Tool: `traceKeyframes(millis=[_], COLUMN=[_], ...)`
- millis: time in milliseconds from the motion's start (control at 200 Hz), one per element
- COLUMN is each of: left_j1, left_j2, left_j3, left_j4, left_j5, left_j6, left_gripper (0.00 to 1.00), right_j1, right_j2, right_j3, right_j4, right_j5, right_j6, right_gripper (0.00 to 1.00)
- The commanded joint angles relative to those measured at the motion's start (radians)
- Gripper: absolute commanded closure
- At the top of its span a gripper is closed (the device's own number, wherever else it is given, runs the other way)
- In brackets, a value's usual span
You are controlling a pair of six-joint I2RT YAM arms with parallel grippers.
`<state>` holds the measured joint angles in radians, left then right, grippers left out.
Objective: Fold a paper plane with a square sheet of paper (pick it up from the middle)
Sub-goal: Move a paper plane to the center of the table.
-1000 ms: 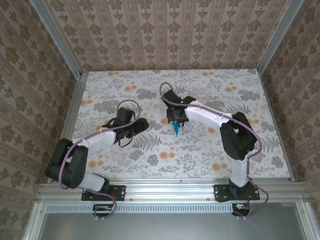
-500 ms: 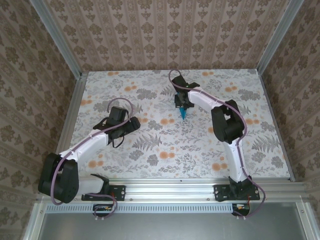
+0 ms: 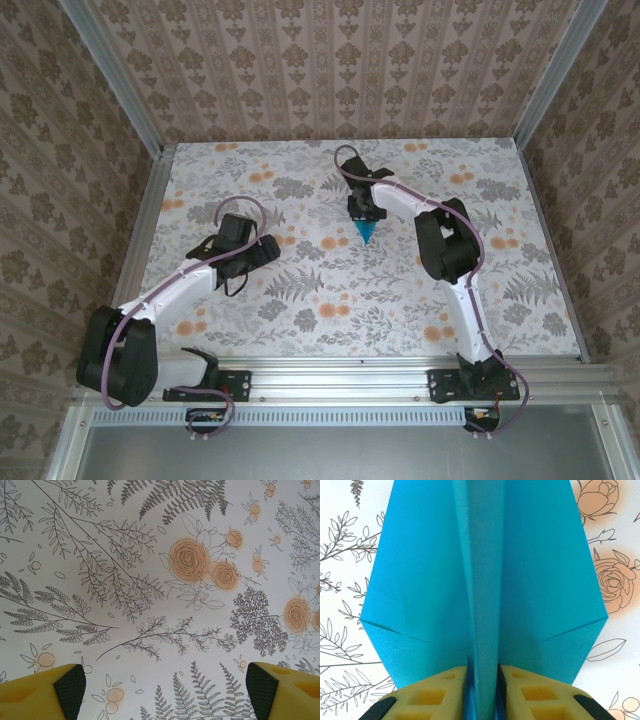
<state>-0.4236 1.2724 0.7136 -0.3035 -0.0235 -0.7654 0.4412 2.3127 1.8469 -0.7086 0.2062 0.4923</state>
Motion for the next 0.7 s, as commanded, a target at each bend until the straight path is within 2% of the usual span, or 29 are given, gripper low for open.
traceKeyframes(millis=[0, 145, 255, 470, 620, 670, 695], left_j1=[0.007, 0.007, 0.006, 0.017, 0.042, 0.054, 0.059], left_j2=[0.005, 0.002, -0.006, -0.034, -0.068, -0.088, -0.1], left_j3=[0.012, 0.021, 0.042, 0.121, 0.154, 0.153, 0.149], left_j4=[-0.013, -0.021, -0.045, -0.122, -0.141, -0.128, -0.122], left_j5=[-0.01, -0.012, -0.036, -0.135, -0.206, -0.225, -0.238], left_j6=[0.015, 0.02, 0.037, 0.094, 0.162, 0.204, 0.222], left_gripper=[0.13, 0.13, 0.13, 0.13, 0.1, 0.08, 0.04], right_j1=[0.003, 0.004, 0.004, 0.002, -0.015, -0.026, -0.033], right_j2=[0.029, 0.025, -0.034, -0.274, -0.515, -0.61, -0.654], right_j3=[0.026, 0.055, 0.077, 0.002, -0.197, -0.286, -0.334], right_j4=[-0.046, -0.074, -0.098, -0.081, 0.036, 0.1, 0.137], right_j5=[0.003, -0.007, 0.009, 0.084, 0.158, 0.186, 0.205], right_j6=[-0.014, -0.018, -0.025, -0.037, -0.051, -0.066, -0.077], right_gripper=[0.74, 0.73, 0.67, 0.41, 0.25, 0.19, 0.16])
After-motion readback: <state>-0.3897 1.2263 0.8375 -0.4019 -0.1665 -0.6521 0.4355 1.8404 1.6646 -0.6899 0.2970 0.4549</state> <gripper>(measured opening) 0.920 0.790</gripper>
